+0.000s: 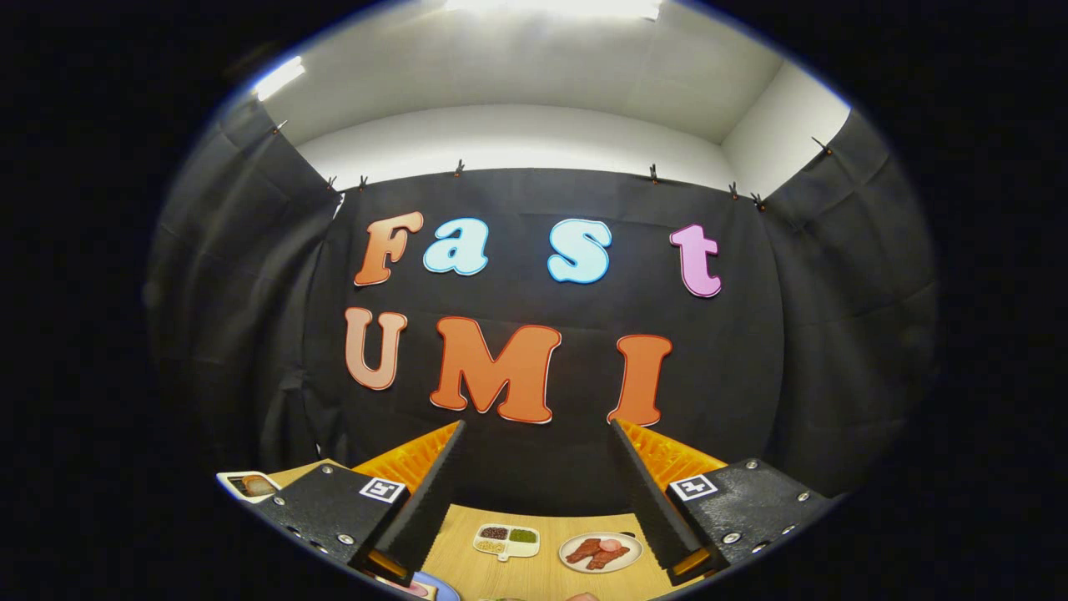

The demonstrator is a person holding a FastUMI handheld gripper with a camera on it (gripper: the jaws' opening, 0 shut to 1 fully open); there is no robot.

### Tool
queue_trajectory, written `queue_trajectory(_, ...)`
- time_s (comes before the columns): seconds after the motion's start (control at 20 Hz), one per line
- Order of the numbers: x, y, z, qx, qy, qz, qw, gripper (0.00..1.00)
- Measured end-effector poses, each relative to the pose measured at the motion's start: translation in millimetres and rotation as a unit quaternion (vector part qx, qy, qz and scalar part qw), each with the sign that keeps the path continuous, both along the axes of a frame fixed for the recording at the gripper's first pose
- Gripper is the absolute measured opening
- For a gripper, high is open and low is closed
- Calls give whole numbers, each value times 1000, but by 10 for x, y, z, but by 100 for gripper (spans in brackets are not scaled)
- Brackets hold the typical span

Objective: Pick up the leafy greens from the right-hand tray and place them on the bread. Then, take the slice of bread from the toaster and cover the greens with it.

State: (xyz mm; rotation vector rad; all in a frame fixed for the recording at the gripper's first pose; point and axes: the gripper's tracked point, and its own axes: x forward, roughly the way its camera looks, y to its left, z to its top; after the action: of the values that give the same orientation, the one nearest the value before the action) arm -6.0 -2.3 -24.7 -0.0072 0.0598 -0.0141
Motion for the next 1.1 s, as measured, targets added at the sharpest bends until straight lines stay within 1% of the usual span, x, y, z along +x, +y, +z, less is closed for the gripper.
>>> queue_trajectory(0.35, 1, -56, -316, -3, 28, -4, 1000, 99)
queue_trajectory(0.45, -20, -100, -577, 6, 57, -5, 998, 99)
queue_trajectory(0.55, -58, -129, -1001, 18, 110, 1, 994, 99)
queue_trajectory(0.7, -182, -192, -1647, 35, 196, 1, 980, 99)
queue_trajectory(0.8, -243, -173, -1982, 41, 243, 5, 969, 100)
queue_trajectory(1.0, -392, -54, -2574, 70, 335, 20, 940, 99)
queue_trajectory(1.1, -513, -10, -2870, 72, 374, 25, 924, 99)
